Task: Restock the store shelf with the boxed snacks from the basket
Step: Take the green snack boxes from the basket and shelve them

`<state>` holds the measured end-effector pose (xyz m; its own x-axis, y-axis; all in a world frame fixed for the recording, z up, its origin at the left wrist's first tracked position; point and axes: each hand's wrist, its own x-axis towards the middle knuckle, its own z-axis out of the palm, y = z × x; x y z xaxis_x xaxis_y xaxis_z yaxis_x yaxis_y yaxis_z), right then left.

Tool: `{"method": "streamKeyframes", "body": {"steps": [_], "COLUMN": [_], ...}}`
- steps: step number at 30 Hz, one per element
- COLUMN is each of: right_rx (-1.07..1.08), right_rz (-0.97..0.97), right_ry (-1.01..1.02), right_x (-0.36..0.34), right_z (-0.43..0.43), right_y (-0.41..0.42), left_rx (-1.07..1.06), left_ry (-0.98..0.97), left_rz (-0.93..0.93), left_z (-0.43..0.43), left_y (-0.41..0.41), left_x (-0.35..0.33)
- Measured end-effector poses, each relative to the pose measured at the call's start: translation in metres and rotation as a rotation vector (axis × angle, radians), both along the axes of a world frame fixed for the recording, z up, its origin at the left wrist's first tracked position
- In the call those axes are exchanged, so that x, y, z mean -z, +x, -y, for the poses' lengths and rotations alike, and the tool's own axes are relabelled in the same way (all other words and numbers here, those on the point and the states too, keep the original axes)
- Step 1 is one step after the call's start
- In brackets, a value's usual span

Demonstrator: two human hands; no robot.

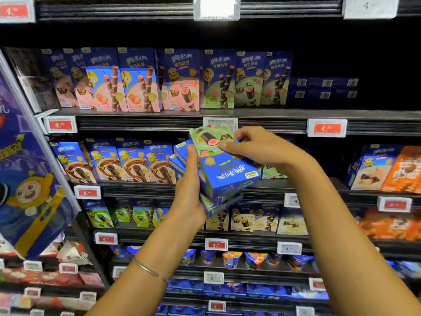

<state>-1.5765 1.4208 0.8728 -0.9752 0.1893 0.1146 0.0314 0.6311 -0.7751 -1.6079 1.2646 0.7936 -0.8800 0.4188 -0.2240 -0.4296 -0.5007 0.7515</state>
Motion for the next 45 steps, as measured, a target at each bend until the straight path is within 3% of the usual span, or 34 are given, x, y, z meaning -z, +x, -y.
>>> {"method": "streamKeyframes", "body": {"steps": [11, 20, 29, 34, 37, 41, 43, 45], "right_rx": [-0.157, -0.03, 0.129, 0.183, 0.238, 0.278, 0.284, 0.233], "right_rz": [0.166, -0.155, -0.366, -0.383, -0.384, -0.243, -0.189, -0.148], "right_ry": [-0.131, -0.381, -0.737, -0.458, -0.276, -0.047, -0.072, -0.247], "right_x": [0.015, 0.018, 0.007, 0.0, -0.007, -0.011, -0.012, -0.016], "right_z": [-0.03, -0.068, -0.096, -0.095, -0.092, -0.089, -0.085, -0.082], "right_y": [0.054, 0.069, 0.066, 0.051, 0.044, 0.036, 0.031, 0.03], "left_rx": [-0.103, -0.203, 0.072, 0.159, 0.234, 0.231, 0.217, 0.187], "left_ry": [0.023, 0.057, 0.003, -0.132, -0.074, 0.0, 0.022, 0.029], "left_rz": [-0.029, -0.04, -0.074, -0.218, -0.23, -0.257, -0.271, -0.27], "left_z": [-0.023, -0.044, -0.026, -0.029, -0.03, -0.031, -0.031, -0.03], "left_y": [0.031, 0.045, 0.044, 0.038, 0.036, 0.029, 0.026, 0.022], "left_x": [0.003, 0.009, 0.007, 0.003, 0.001, 0.004, 0.004, 0.001]}}
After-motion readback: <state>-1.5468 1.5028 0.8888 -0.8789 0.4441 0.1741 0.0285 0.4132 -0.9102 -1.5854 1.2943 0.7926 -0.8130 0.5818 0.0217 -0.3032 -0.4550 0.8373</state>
